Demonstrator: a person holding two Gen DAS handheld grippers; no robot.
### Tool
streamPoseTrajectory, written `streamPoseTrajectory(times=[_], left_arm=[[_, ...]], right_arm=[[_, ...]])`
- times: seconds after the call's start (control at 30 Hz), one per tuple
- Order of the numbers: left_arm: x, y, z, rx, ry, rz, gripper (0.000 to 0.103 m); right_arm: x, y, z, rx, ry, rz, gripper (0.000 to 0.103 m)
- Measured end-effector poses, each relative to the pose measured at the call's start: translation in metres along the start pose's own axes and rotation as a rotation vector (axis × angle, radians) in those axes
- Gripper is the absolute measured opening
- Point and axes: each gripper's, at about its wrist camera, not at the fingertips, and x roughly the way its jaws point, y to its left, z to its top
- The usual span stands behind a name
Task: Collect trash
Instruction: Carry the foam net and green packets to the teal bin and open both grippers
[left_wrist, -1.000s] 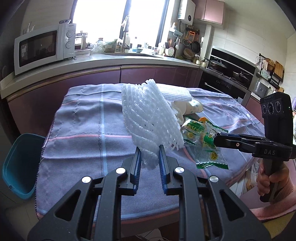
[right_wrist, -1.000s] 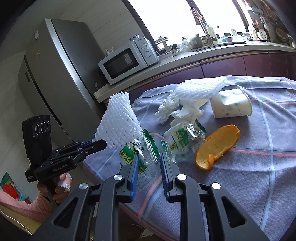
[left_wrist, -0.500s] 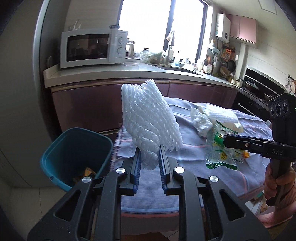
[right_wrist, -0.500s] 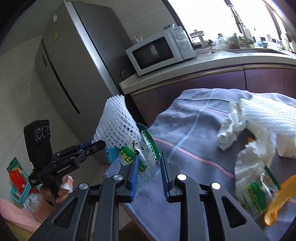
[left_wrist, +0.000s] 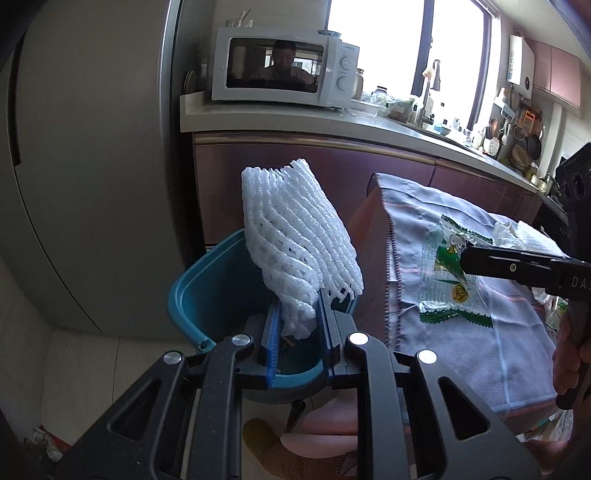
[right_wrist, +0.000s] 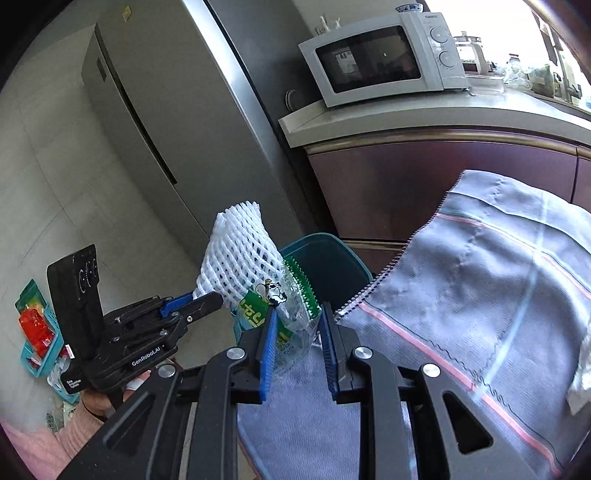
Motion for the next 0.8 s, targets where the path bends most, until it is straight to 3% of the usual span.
streamPoseTrajectory(times=[0.27, 0.8], left_arm=[[0.038, 0.026, -0.007, -0.028, 0.079, 0.024, 0.02], [0.091, 0.027, -0.011, -0.065, 0.162, 0.027, 0.024]], right_arm=[[0.057, 0.0, 0.02, 0.011, 0.096, -0.028, 0.021], [0.126, -0.002, 0.034, 0.024, 0.237, -0.11, 0.023]])
